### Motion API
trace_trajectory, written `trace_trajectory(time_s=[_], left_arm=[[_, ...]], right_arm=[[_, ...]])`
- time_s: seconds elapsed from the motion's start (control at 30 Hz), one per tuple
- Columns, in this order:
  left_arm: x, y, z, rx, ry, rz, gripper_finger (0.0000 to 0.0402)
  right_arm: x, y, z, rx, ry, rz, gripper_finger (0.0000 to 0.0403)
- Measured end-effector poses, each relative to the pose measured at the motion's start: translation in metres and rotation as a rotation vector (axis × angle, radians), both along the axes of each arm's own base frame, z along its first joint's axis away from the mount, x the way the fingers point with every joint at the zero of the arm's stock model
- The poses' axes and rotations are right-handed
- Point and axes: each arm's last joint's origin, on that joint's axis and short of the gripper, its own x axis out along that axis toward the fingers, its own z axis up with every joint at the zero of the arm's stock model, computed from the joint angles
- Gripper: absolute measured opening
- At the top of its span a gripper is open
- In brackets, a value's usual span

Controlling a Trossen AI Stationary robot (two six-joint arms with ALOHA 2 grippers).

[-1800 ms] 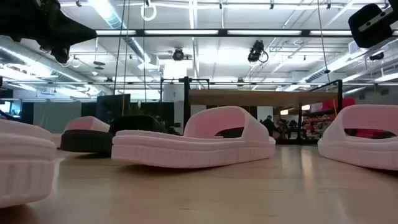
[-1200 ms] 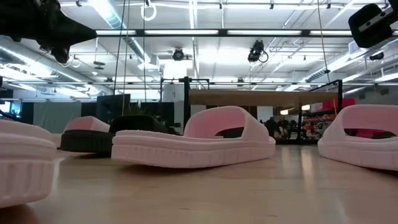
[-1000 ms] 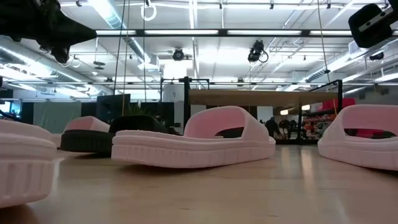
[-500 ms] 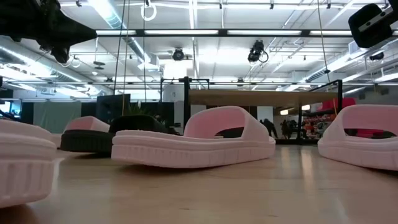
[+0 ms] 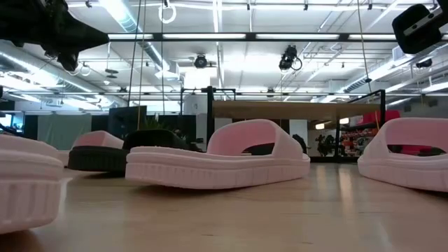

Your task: Pick and place slides into the shelf

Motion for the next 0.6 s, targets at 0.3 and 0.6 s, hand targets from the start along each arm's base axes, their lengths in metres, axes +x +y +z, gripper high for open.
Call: trace_trajectory(time_s=[0.3,0.6], left_arm=[[0.0,0.0,0.0,0.0,0.0,0.0,0.0023],[0.0,0.0,0.0,-0.001,-0.001,0.0,0.0036]], right_arm=[[0.0,0.0,0.0001,0.0,0.0,0.0,0.0009],[0.0,0.0,0.0,0.0,0.0,0.0,0.0009]])
